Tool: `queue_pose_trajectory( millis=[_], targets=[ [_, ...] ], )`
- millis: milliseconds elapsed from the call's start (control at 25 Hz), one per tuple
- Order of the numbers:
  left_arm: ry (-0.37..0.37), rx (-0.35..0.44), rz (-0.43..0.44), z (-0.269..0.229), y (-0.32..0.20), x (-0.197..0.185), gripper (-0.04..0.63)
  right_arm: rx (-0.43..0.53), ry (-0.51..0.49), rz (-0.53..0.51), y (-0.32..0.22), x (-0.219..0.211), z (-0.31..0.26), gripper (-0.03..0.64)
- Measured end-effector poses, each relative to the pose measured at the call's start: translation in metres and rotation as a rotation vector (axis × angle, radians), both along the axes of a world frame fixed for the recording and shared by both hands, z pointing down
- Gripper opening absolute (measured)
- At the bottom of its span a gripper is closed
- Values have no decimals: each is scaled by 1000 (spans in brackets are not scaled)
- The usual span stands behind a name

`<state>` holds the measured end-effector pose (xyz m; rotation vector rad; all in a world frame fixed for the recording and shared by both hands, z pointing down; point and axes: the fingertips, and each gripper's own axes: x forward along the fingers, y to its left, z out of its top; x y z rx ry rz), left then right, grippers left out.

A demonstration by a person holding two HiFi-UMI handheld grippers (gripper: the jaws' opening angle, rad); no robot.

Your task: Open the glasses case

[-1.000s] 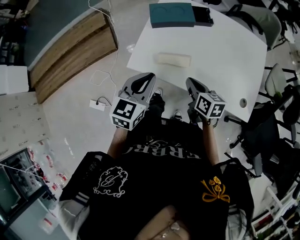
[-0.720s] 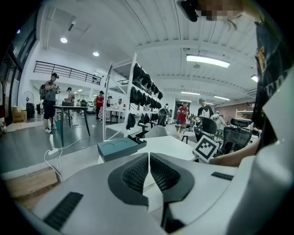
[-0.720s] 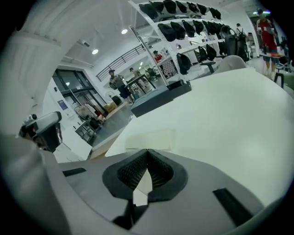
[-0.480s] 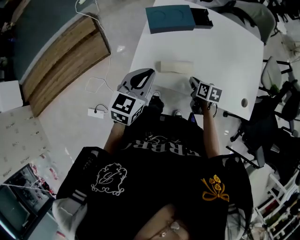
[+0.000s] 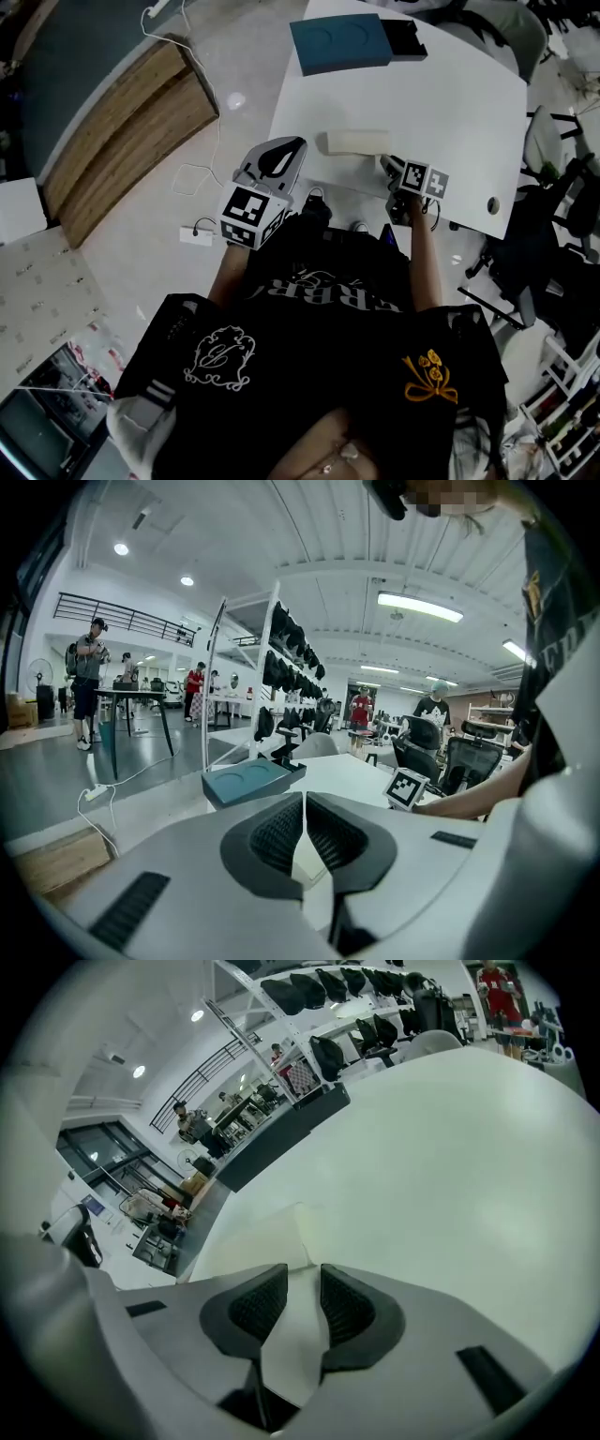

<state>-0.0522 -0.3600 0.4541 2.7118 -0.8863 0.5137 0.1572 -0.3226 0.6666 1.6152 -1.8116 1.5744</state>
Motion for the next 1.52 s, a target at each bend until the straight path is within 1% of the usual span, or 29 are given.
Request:
queue_pose_trajectory(
  millis=[240,400,760,1080,1120,1320,1520],
  targets=[
    [-1,-11,15,6,-8,-3,26,14,-81,54,1,-3,-1,106],
    [-8,-23,33,13,-9,-1,26,24,-102,70,0,-4,-4,101],
    [-16,-35,54,20,-13,4,26,129,-140,121,-22,-3,-40,91],
    [-20,-41,51,24,-13,2,26,172,-85,120,-58,3,-53,66],
    [-21,-42,49,24,-13,0,26,172,-75,114,-63,3,-53,57],
    [-33,-38,33,25,-13,-9,26,152,5,74,-85,0,-46,53],
    [-40,-38,18,25,-15,-19,26,135,47,53,-100,-4,-40,51]
  ],
)
